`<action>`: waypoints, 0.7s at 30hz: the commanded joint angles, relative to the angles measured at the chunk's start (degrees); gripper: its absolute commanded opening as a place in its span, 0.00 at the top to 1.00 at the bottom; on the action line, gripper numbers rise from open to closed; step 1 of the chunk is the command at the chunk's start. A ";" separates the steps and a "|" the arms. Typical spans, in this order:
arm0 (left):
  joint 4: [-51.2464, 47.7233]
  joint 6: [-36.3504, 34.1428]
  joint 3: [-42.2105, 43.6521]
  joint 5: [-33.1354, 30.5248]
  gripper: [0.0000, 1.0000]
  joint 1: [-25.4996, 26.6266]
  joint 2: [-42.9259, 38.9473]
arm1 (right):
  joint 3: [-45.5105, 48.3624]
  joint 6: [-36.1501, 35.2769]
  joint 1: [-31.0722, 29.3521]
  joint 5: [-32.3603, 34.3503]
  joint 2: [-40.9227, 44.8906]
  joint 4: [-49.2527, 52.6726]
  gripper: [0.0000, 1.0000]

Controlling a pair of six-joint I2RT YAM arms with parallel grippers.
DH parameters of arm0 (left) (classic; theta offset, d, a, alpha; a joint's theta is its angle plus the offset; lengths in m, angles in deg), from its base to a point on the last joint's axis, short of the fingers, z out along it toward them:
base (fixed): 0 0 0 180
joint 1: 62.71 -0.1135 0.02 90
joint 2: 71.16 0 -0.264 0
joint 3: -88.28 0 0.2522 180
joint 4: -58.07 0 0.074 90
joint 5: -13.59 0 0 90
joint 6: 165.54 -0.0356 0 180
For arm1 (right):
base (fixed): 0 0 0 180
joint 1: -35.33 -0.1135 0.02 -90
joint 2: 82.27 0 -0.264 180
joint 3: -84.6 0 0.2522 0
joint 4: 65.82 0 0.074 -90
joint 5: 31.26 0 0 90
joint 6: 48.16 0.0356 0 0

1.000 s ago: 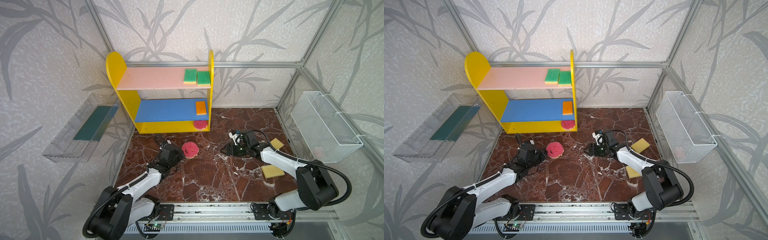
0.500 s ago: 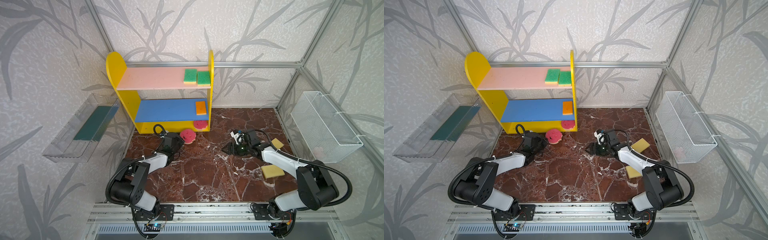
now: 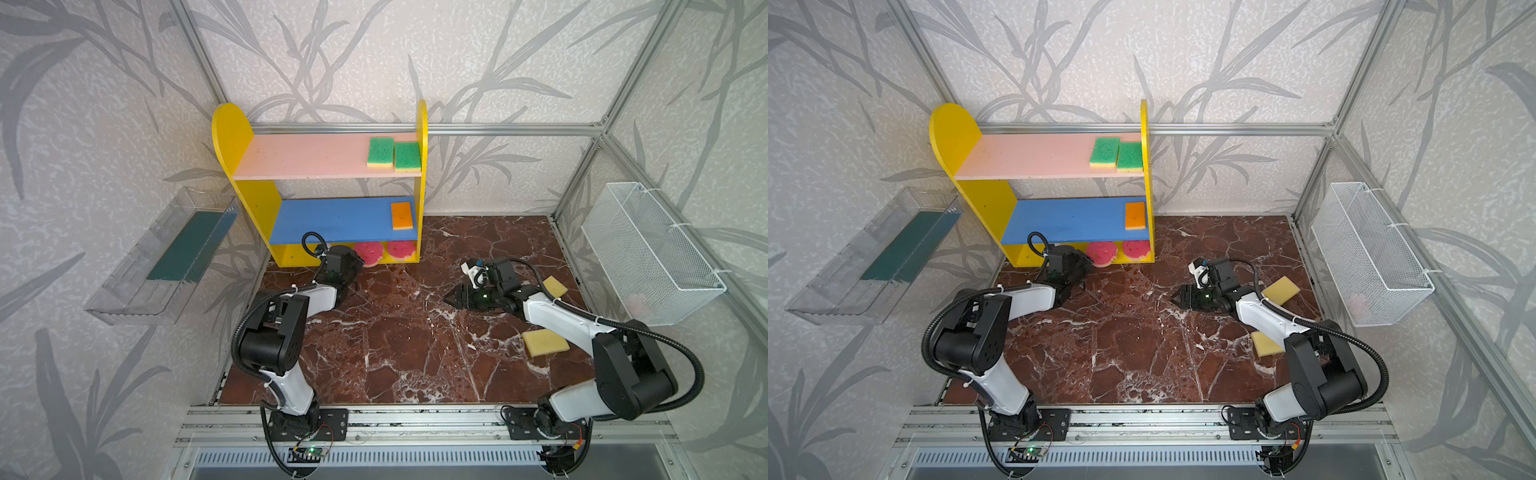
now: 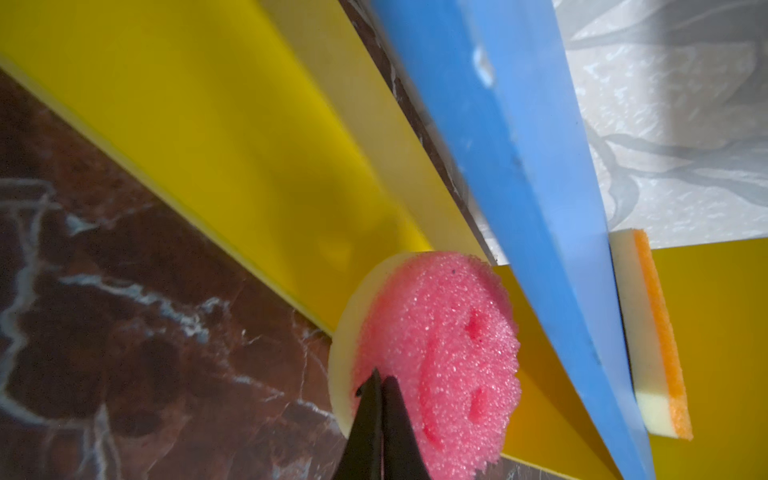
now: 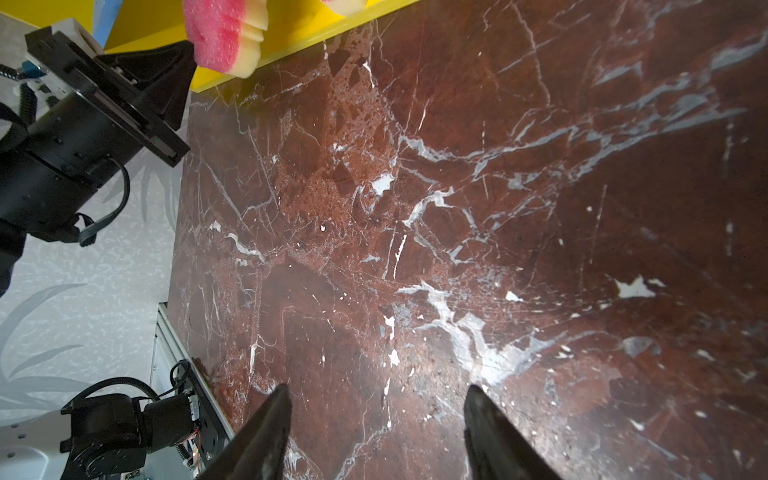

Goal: Place and organize the cleaning sponges onto the shelf
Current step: 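Carry the pink smiley sponge to the blue shelf with the left gripper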

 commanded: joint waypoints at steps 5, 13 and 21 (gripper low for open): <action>1.18 -0.30 -5.32 -0.48 1.00 -0.23 5.97 | -0.80 -1.29 0.40 0.53 -0.90 -0.05 0.35; 0.97 0.08 -8.38 -0.59 1.00 -0.20 9.80 | -0.98 -1.29 0.40 0.51 -1.25 -0.06 0.35; 0.40 0.38 -10.67 0.84 1.00 -0.20 12.26 | -0.92 -1.37 0.38 0.48 -1.15 0.07 0.35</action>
